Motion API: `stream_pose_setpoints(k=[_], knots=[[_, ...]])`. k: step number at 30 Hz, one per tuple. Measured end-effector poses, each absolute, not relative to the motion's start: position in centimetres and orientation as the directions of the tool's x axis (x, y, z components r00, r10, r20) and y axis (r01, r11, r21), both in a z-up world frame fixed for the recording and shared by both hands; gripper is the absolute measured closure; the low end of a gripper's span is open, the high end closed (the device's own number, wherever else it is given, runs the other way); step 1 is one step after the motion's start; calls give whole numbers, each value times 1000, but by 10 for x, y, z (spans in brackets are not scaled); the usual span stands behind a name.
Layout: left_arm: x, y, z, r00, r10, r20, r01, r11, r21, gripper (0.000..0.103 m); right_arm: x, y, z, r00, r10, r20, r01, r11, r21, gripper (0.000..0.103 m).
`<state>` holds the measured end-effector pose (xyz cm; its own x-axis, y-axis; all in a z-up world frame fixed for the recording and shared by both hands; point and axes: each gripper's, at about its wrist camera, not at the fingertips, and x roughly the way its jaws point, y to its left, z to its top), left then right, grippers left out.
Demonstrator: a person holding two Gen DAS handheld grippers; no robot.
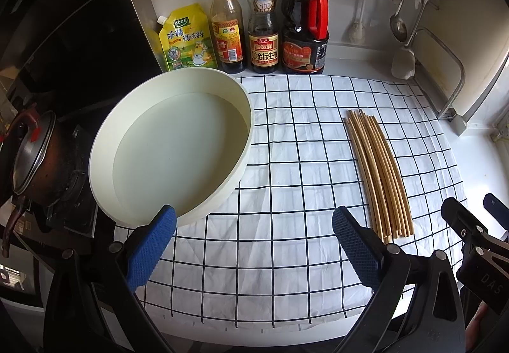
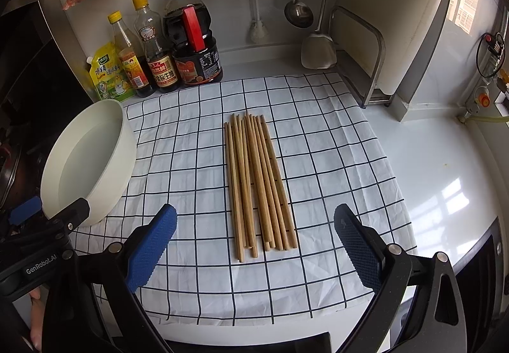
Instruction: Organize utensils
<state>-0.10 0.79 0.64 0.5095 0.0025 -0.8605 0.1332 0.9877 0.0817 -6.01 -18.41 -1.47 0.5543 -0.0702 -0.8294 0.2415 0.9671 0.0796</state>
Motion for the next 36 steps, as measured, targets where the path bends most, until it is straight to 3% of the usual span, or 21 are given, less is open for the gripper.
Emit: stream_pose_setpoints(k=[36], knots=[[-2,11,6,509,2,-861,134,988,81,6,-60,-183,-19,549,-55,-834,238,967,93,8]])
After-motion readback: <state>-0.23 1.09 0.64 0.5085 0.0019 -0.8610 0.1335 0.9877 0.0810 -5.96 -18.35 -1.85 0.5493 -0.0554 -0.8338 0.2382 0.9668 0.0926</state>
